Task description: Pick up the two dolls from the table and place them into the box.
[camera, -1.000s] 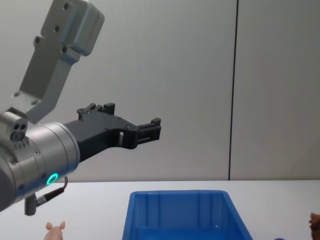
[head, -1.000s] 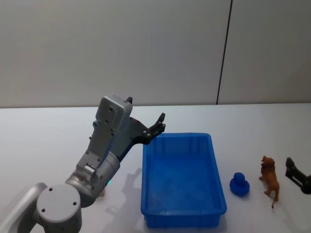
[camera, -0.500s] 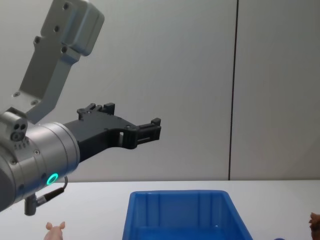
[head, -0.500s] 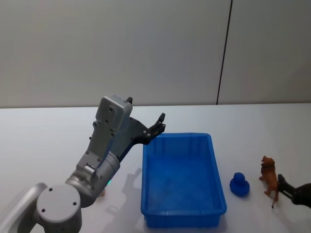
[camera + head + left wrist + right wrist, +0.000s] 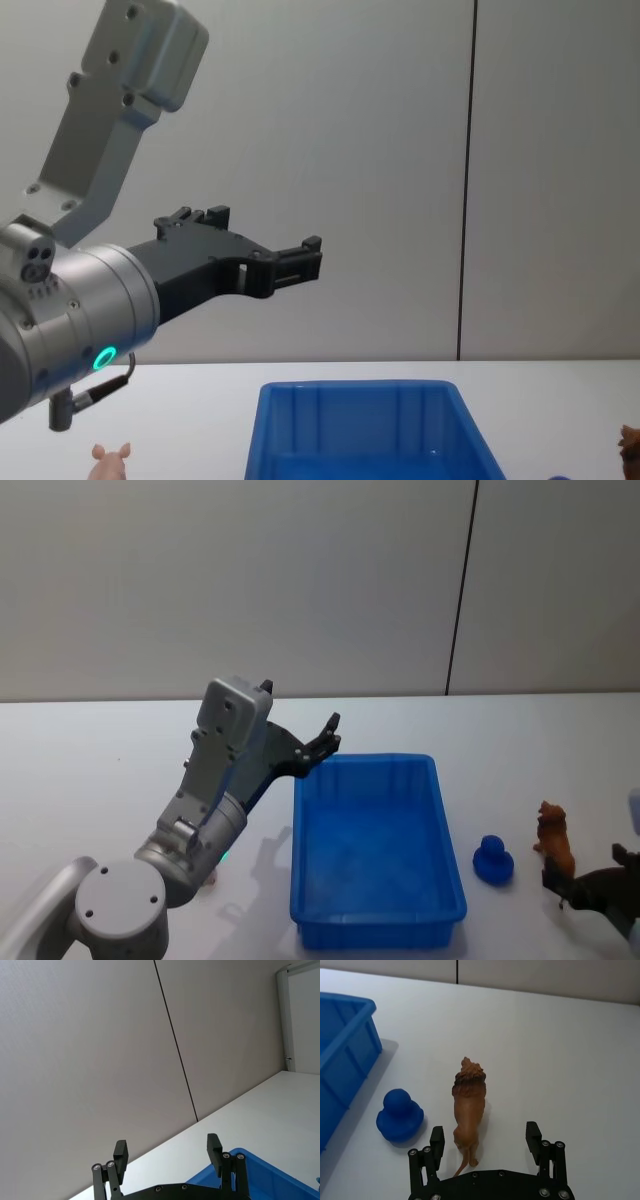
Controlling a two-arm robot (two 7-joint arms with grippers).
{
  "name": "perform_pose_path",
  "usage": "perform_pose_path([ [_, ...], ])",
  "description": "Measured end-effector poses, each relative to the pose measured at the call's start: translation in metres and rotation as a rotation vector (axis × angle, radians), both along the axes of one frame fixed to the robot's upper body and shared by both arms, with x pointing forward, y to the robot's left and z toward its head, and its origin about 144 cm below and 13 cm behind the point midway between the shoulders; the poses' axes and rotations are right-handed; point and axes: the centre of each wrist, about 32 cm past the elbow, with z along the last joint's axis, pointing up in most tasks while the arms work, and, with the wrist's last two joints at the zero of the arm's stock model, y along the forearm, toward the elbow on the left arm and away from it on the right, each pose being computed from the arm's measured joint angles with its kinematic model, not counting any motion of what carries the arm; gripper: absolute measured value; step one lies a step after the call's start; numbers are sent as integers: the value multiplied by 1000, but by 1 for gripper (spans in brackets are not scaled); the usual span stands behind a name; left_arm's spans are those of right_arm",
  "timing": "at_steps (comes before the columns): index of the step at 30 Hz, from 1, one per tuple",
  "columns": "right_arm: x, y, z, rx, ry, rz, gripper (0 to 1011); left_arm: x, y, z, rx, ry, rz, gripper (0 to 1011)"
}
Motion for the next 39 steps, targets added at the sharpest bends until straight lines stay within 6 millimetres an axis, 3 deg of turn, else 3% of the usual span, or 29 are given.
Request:
perform_pose_path([
  [6,6,6,-5,-5,25,-11,999,0,0,0,0,0,0,1001],
  [11,10,9,-8,-8,40,-17,902,0,0,0,0,0,0,1001],
  [26,15,14,-12,-14,60,-25,475,0,0,0,0,0,0,1001],
  [28,16,15,-12,-15,62,-26,364,0,0,0,0,0,0,1001],
  [31,16,15,-12,-15,63,-26,305,0,0,0,0,0,0,1001],
  [39,17,16,-12,-18,56,-26,301,0,0,0,0,0,0,1001],
])
